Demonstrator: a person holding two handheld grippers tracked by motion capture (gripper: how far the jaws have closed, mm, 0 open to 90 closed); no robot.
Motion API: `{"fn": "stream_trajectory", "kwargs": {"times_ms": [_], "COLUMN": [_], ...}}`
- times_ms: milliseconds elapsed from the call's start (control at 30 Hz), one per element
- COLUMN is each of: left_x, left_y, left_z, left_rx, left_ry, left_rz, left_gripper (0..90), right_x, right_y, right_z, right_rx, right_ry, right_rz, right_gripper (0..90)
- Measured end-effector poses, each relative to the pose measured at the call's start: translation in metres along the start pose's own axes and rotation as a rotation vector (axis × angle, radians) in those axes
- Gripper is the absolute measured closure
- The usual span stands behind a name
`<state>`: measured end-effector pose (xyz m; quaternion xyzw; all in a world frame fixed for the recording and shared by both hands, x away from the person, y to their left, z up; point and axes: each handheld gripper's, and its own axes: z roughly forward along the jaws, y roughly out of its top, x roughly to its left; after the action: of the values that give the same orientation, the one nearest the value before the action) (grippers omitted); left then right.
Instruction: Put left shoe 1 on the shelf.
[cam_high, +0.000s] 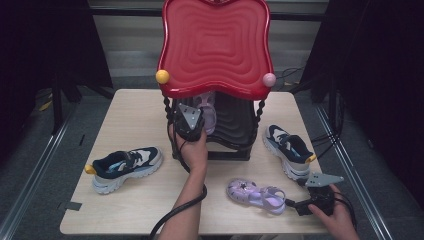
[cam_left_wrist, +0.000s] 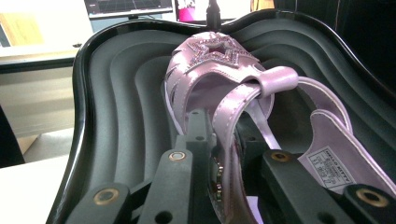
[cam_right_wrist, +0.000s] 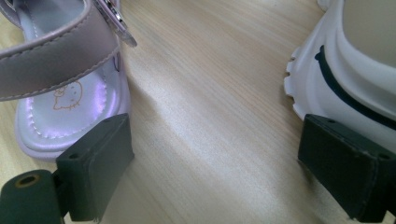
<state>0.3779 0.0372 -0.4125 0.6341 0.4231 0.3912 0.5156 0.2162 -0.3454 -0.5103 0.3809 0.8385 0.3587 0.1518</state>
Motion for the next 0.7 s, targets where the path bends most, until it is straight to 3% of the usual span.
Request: {"fn": "stream_trajectory", "kwargs": {"times_ms": [133,200,367,700], "left_x": [0.002,0.001,0.004,0.013], "left_y": [0.001,0.003,0.007,0.014], "left_z": [-0.002,-0.004,-0.007,-0.024], "left_rx": [0.005,0.007,0.016,0.062], "left_ry": [-0.004,-0.009,-0.017,-0.067], "left_rz": [-0.007,0.015,0.024,0.034], "left_gripper": [77.2,74.5,68.3,62.6], "right_x": [0.0,0.0,0.0,0.0], "right_y": [0.0,0.0,0.0,0.0], "right_z": [0.0,0.0,0.0,0.0], "right_rx": [0.0,0.0,0.0,0.0], "right_ry": [0.0,0.0,0.0,0.0], "right_rz": [0.0,0.0,0.0,0.0], "right_gripper": [9.0,8.9,8.9,8.9]}}
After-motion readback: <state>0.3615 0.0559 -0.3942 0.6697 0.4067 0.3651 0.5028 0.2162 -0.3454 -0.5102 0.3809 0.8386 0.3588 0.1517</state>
